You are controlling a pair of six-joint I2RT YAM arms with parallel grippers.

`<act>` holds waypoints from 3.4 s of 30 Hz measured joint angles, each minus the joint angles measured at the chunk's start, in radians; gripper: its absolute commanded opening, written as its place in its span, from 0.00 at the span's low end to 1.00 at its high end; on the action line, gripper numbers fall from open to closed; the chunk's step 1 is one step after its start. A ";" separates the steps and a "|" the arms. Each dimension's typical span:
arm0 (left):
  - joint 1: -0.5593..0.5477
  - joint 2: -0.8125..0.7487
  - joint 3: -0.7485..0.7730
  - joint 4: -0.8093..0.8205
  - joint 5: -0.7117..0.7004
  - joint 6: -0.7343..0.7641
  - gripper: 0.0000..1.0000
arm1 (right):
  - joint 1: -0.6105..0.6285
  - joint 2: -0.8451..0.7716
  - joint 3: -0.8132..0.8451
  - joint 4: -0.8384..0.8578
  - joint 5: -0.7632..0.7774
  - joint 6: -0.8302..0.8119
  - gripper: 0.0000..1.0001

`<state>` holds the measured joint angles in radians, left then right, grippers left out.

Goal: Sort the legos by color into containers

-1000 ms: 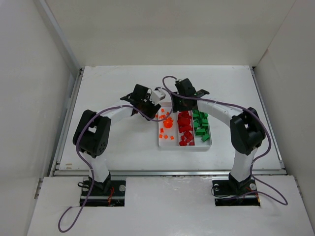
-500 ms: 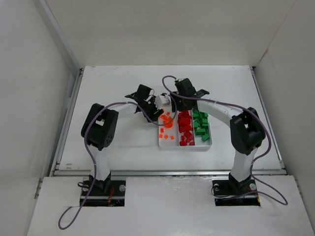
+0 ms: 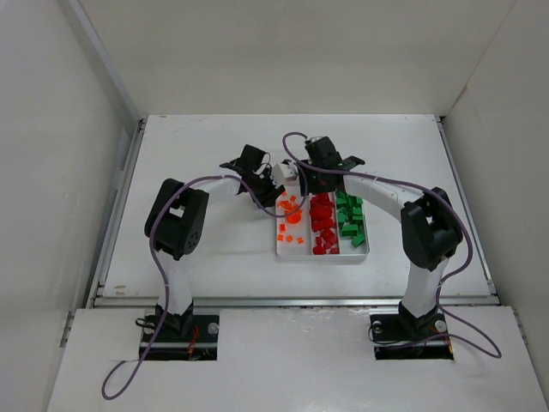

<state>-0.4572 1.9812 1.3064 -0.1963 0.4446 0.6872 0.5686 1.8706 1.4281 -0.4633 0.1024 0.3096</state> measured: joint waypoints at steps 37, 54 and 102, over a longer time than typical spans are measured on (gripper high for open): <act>0.040 -0.063 -0.024 -0.044 -0.001 -0.069 0.00 | -0.028 -0.040 -0.018 0.002 -0.012 -0.005 0.61; -0.082 -0.154 0.032 -0.062 0.038 -0.158 0.21 | -0.125 -0.167 -0.094 0.050 -0.034 0.031 0.61; 0.529 -0.162 0.154 -0.078 -0.603 -0.727 0.80 | -0.769 -0.659 -0.283 -0.053 0.455 0.217 1.00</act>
<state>0.0719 1.8191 1.4605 -0.2741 -0.1581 -0.0395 -0.2008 1.2114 1.1454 -0.5159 0.5579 0.5270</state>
